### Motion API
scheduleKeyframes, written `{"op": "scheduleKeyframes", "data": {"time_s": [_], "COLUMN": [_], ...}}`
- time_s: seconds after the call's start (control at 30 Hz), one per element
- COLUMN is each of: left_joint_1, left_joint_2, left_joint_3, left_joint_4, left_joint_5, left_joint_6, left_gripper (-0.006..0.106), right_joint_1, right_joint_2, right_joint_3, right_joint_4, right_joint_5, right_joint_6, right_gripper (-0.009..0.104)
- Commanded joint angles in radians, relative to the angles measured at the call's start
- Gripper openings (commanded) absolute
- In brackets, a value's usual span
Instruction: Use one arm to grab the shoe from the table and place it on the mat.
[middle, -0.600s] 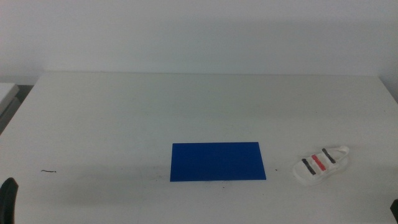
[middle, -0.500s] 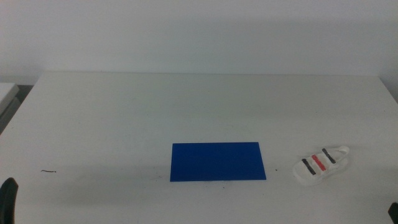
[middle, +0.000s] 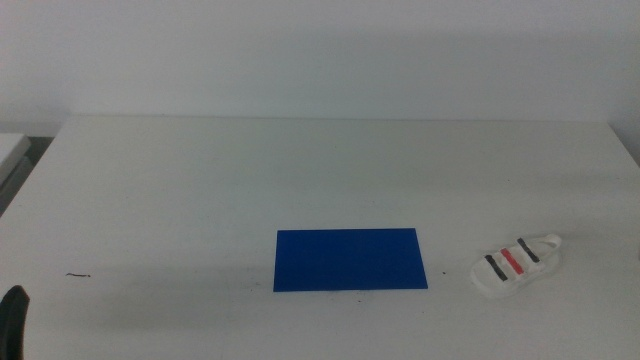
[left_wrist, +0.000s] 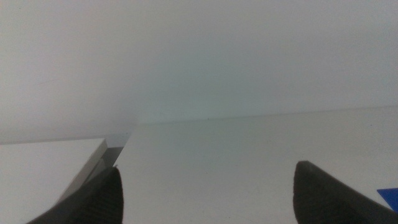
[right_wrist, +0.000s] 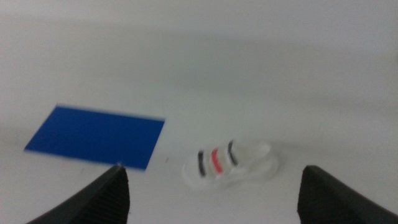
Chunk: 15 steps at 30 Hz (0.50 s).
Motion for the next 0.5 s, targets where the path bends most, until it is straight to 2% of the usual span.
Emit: {"op": "scheduleKeyframes", "data": {"time_s": [0.0, 0.1, 0.17, 0.23, 0.33, 0.47], "left_joint_1": [0.001, 0.001, 0.001, 0.001, 0.001, 0.001], "left_joint_2": [0.005, 0.005, 0.005, 0.005, 0.005, 0.005], "left_joint_3": [0.001, 0.001, 0.001, 0.001, 0.001, 0.001], "left_joint_4": [-0.004, -0.004, -0.004, -0.004, -0.004, -0.004], "left_joint_5": [-0.012, -0.012, -0.012, -0.012, -0.012, -0.012], "left_joint_6": [-0.003, -0.003, -0.003, -0.003, -0.003, -0.003], "left_gripper": [0.094, 0.094, 0.094, 0.094, 0.094, 0.094], "right_joint_1": [-0.006, -0.006, -0.006, -0.006, -0.006, 0.022], "right_joint_2": [0.139, 0.318, 0.433, 0.55, 0.692, 0.809], "right_joint_3": [-0.108, -0.256, -0.357, -0.438, -0.533, -0.571], "right_joint_4": [0.027, 0.091, 0.108, 0.108, 0.108, 0.056], "right_joint_5": [0.104, 0.227, 0.311, 0.379, 0.466, 0.463], "right_joint_6": [-0.002, 0.032, 0.088, 0.169, 0.393, 0.602], "right_gripper": [0.088, 0.088, 0.088, 0.088, 0.088, 0.088]}}
